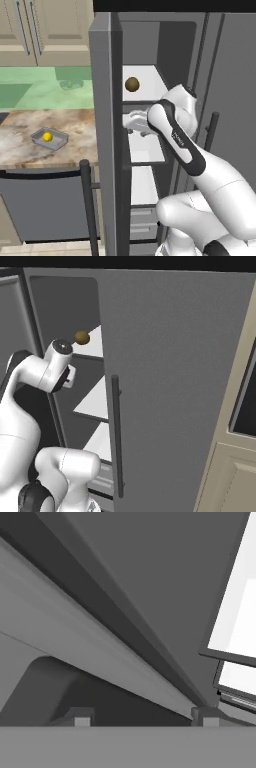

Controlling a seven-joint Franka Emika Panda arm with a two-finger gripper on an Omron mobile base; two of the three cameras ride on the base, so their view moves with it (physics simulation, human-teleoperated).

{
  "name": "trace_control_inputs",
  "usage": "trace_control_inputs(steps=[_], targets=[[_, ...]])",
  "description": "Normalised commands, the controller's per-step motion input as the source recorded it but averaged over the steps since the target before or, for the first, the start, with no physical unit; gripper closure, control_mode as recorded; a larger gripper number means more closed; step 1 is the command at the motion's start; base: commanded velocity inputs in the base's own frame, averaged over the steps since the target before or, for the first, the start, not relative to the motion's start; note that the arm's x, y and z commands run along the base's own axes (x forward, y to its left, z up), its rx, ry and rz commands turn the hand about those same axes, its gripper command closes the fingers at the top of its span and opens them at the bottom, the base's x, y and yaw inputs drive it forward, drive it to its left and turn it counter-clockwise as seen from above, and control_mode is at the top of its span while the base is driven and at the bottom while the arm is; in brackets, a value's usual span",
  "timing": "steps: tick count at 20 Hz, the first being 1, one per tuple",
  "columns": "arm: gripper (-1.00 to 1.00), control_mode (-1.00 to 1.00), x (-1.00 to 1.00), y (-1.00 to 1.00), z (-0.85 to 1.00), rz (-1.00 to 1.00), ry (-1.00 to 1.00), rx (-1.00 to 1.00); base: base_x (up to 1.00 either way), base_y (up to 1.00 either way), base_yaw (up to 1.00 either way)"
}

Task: Take the lemon and potato out of the freezer and place them in the tupperware container on the counter. Then put the tupperware containing the vegetables back in the freezer.

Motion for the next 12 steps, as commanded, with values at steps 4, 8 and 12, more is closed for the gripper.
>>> trace_control_inputs(steps=[4,8,12], targets=[[-1.0,-1.0,0.38,0.47,0.0,0.0,0.0,0.02,0.0,0.0,0.0],[-1.0,-1.0,0.21,0.48,0.0,0.0,0.0,0.03,0.0,0.0,0.0],[-1.0,-1.0,0.06,0.52,0.0,0.0,0.0,0.04,0.0,0.0,0.0]])
